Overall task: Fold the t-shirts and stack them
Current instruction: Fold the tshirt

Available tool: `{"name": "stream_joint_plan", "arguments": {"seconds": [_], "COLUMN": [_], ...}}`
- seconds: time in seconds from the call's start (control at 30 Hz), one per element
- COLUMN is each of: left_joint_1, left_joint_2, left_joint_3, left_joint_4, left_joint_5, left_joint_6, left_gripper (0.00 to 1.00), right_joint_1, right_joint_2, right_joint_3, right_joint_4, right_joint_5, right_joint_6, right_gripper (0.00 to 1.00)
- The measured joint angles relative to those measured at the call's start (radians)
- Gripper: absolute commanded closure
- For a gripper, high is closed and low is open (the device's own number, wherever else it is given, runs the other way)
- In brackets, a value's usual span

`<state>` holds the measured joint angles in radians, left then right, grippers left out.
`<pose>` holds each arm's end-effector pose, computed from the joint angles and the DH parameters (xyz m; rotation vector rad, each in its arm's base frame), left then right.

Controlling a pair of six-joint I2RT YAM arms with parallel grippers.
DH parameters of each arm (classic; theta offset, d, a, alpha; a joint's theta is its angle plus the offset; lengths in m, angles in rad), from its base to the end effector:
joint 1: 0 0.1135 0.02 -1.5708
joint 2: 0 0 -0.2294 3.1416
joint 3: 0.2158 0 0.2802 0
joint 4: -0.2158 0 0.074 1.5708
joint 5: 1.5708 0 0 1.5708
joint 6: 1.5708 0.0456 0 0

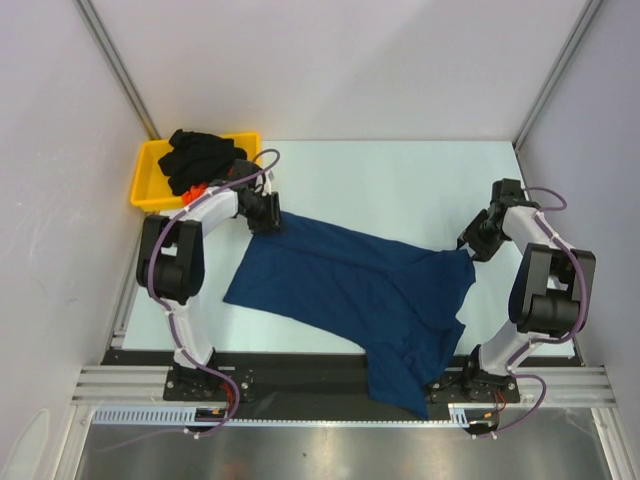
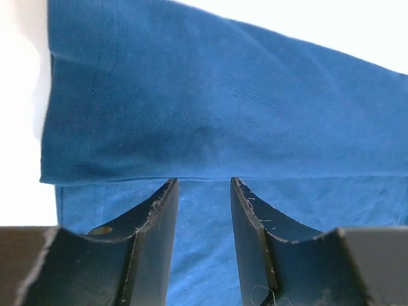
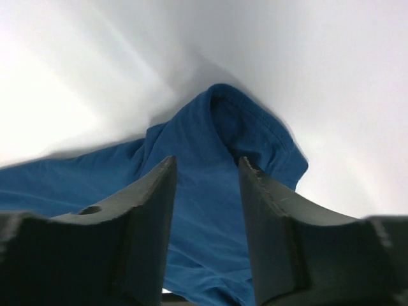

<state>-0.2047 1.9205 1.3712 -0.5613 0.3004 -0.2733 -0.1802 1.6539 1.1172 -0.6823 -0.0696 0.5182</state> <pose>0.4041 -0.0977 0.1320 0.0031 2.7152 -0.5495 0.3411 -0.0589 0.1416 0.9421 2.6378 0.1798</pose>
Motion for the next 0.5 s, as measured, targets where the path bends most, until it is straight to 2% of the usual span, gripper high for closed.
{"name": "stream_joint_plan", "arguments": {"seconds": [0.2, 0.37, 0.4, 0.43, 0.5], "left_joint_1": [0.000, 0.000, 0.000, 0.000, 0.000], "left_joint_2": [0.066, 0.103, 0.103, 0.103, 0.103], "left_joint_3": [0.018, 0.047, 0.050, 0.050, 0.050], "left_joint_4": [-0.019, -0.028, -0.029, -0.029, -0.029], "left_joint_5": [0.000, 0.000, -0.001, -0.001, -0.001], "left_joint_6": [-0.016, -0.027, -0.033, -0.035, -0.042], "left_gripper": [0.56, 0.56, 0.56, 0.56, 0.57], "right_joint_1": [-0.001, -0.013, -0.018, -0.022, -0.031], "right_joint_2": [0.049, 0.074, 0.080, 0.084, 0.085], "right_joint_3": [-0.001, 0.000, 0.000, 0.000, -0.001], "right_joint_4": [0.026, 0.037, 0.037, 0.037, 0.034], "right_joint_5": [-0.001, -0.001, -0.001, 0.000, 0.007], "right_joint_6": [-0.030, -0.052, -0.055, -0.059, -0.062], "right_gripper": [0.61, 0.83, 0.89, 1.00, 1.00]}}
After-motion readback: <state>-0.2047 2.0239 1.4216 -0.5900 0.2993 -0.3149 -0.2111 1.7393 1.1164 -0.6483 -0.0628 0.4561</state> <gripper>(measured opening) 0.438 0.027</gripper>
